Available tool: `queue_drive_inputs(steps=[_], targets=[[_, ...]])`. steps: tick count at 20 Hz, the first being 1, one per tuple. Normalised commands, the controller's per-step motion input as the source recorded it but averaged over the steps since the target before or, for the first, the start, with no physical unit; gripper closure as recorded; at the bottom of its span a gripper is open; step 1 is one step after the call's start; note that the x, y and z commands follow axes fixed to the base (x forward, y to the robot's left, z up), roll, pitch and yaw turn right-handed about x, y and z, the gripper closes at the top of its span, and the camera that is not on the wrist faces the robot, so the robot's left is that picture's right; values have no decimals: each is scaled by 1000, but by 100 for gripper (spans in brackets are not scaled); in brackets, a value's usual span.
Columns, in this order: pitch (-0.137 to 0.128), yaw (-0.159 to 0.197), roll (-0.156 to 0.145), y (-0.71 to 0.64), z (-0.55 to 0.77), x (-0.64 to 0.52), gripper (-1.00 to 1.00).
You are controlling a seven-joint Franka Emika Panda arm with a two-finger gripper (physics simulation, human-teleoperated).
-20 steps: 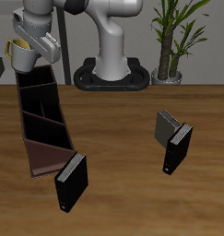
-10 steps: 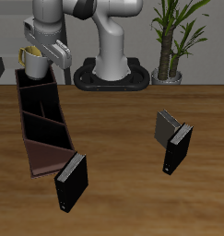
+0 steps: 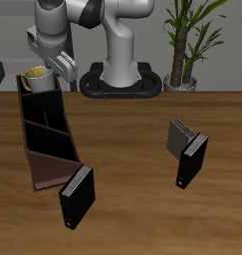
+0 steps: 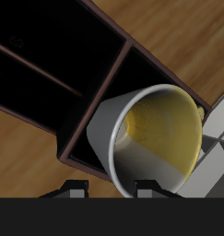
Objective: Place the left black book into the right desk caddy's left compartment and place the white-yellow mug into the right desk caddy's right compartment
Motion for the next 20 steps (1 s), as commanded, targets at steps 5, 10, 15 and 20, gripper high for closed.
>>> queue_drive_inputs(steps=[5,10,15,20], targets=[[-8,-11,-13,-31,97,23,-100],[-51,26,-15,22,308,-52,-100],[-64,83,-20,47,353,69,-100],[-1,266,54,193,95,494,-100]])
